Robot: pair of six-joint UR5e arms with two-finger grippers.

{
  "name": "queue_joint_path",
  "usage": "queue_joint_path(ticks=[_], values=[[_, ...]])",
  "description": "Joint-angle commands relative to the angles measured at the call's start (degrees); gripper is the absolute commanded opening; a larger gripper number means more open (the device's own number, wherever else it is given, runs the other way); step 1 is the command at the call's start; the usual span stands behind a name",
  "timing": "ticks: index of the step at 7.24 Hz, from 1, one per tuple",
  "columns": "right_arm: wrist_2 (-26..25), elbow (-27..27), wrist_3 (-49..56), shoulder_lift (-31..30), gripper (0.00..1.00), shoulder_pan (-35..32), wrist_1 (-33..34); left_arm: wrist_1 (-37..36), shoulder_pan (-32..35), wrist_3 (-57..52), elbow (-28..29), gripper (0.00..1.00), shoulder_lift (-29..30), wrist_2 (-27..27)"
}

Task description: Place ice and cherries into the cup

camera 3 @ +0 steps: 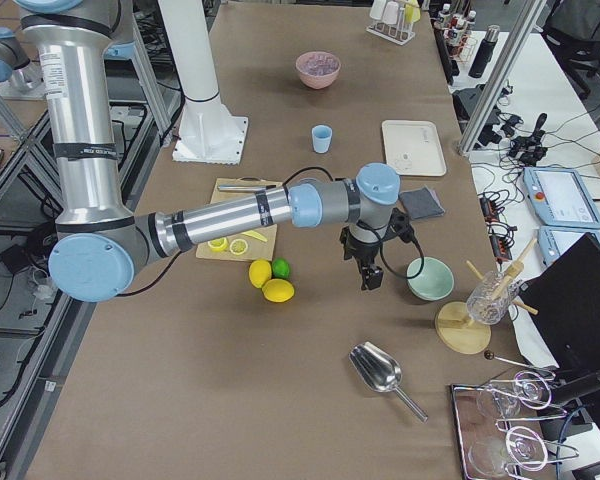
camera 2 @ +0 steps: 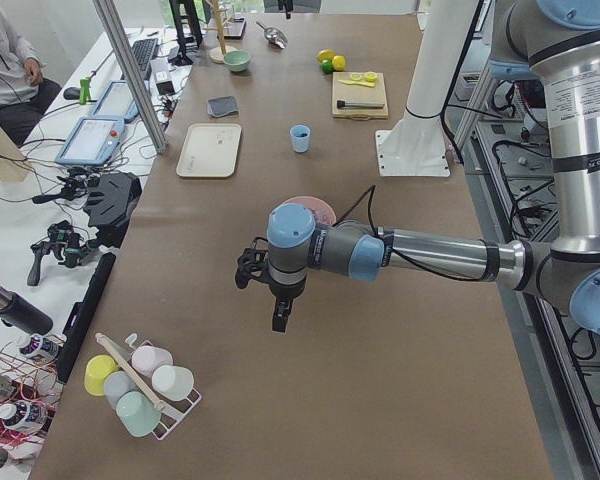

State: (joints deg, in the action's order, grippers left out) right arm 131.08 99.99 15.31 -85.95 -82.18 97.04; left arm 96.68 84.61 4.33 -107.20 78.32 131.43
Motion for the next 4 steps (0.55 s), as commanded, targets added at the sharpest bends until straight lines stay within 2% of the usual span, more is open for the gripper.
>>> queue_joint_path(ticks=[1, 4], values=[[0.1, -1.6, 3.3, -2.1, 1.0, -3.8, 0.0, 0.2, 0.7, -0.1, 1.5, 0.97, 2.0, -0.1], [0.1, -1.6, 2.8, -2.4, 1.0, -4.0, 0.0, 0.3, 0.8, -0.4, 1.6, 0.97, 2.0, 0.3]])
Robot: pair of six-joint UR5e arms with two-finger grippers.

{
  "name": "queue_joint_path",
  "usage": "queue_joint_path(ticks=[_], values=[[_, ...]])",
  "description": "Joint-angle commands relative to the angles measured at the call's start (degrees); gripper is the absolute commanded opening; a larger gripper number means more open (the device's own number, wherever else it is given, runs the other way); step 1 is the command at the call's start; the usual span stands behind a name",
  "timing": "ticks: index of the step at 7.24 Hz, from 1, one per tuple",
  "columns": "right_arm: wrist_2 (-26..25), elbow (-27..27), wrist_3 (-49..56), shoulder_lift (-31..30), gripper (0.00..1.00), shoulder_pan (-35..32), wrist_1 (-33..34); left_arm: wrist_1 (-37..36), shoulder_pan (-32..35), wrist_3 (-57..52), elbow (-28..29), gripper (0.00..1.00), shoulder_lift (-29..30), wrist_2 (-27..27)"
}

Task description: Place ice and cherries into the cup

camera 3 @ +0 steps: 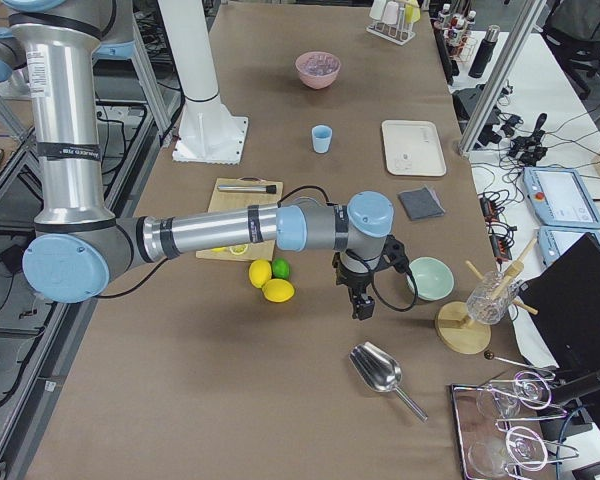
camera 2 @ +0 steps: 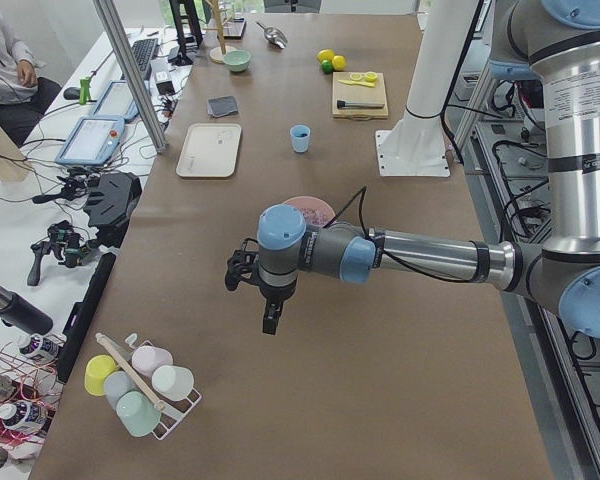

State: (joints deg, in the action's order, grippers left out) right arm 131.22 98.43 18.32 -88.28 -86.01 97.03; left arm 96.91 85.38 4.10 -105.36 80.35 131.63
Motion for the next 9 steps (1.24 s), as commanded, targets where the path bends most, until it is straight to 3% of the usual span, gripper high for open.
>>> queue_joint_path(ticks=[1, 9], values=[[0.2, -0.2, -0.5, -0.1, 1.0, -0.2, 0.0, -0.1, 0.1, 0.3, -0.8, 0.97, 0.5, 0.2], [2.3, -0.9, -0.2, -1.2, 1.0, -0.2, 0.0, 1.6, 0.1, 0.5, -0.8, 0.97, -0.5, 0.2]])
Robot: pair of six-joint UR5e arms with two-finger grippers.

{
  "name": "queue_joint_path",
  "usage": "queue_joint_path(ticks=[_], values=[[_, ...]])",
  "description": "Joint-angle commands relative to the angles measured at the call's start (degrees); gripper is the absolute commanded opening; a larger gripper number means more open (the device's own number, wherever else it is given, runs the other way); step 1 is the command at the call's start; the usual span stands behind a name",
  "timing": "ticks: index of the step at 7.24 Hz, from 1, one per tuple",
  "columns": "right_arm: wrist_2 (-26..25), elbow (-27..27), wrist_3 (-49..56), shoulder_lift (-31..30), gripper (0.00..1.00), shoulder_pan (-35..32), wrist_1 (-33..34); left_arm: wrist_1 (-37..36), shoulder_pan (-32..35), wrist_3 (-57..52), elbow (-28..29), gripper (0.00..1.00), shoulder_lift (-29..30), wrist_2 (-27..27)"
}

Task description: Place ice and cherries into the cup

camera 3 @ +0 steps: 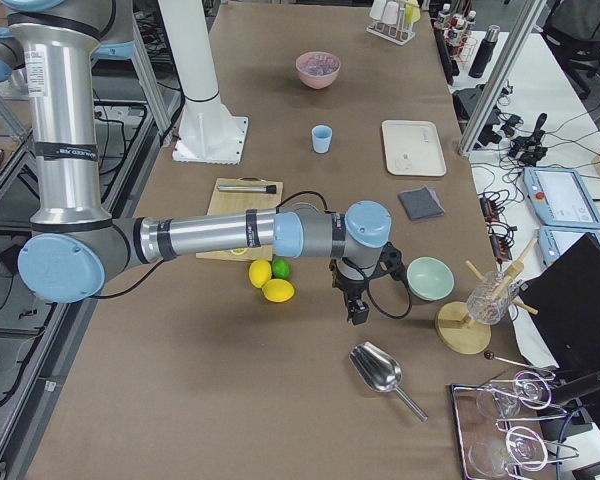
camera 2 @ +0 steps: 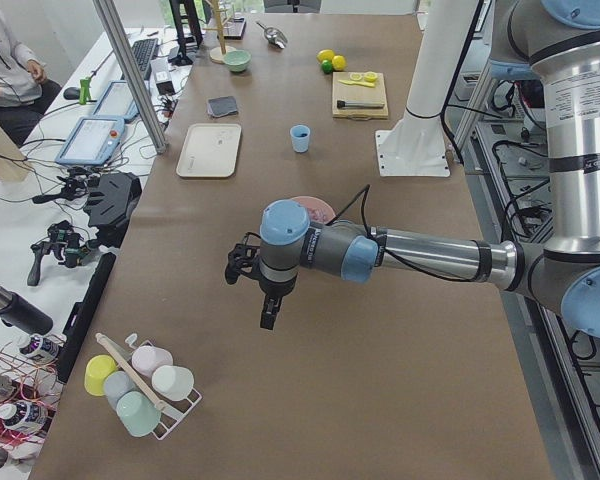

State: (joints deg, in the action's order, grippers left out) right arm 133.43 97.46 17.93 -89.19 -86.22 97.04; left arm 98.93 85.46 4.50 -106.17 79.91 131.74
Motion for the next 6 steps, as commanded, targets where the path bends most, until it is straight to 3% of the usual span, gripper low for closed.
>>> queue_joint_path(ticks=[1, 3, 6], values=[[0.1, -0.1, -0.1, -0.3, 1.0, 0.0, 0.0, -2.5, 0.1, 0.1, -0.1, 0.97, 0.0, 0.1], [0.0, -0.7, -0.1, -0.3, 1.0, 0.0, 0.0, -7.6, 0.9, 0.1, -0.6, 0.97, 0.4, 5.6], [-0.4, -1.9, 0.0, -0.2, 1.0, 0.0, -0.1, -7.9, 1.5, 0.1, -0.4, 0.97, -0.1, 5.7]])
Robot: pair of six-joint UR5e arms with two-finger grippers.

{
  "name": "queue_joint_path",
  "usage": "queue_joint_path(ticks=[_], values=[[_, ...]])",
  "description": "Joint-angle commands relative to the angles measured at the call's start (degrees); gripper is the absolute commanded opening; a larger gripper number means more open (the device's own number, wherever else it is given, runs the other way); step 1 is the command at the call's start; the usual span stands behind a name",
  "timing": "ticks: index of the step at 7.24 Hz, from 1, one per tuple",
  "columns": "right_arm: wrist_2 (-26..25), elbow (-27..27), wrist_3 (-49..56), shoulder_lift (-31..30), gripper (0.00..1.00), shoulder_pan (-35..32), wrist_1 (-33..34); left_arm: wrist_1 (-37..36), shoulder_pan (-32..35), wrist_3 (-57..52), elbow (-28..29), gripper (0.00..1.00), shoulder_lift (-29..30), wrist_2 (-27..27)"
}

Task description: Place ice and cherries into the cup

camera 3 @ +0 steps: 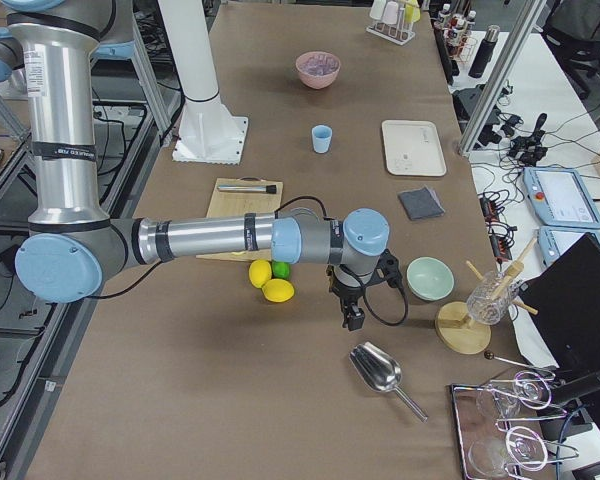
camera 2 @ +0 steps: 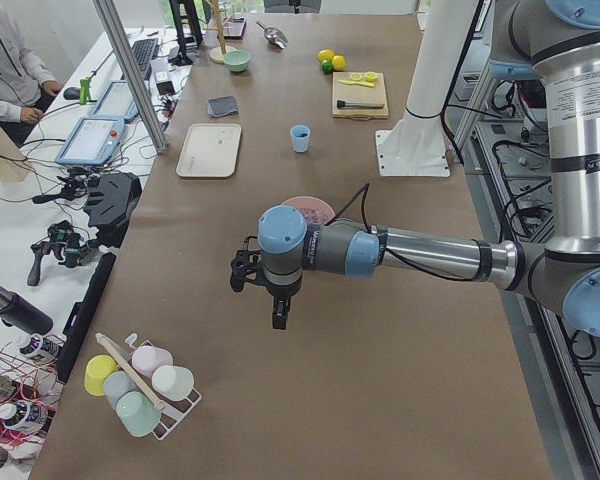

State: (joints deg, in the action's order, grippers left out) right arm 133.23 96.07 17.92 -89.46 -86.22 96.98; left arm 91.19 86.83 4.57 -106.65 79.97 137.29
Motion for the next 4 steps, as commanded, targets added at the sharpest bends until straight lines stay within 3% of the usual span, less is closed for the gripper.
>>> queue_joint_path(ticks=[1, 4], values=[[-0.2, -0.6, 0.0, 0.1, 1.0, 0.0, 0.0, -0.1, 0.1, 0.0, 0.3, 0.97, -0.2, 0.1], [-0.2, -0.6, 0.0, 0.1, 1.0, 0.0, 0.0, -0.1, 0.1, 0.0, 1.0, 0.97, 0.1, -0.1]])
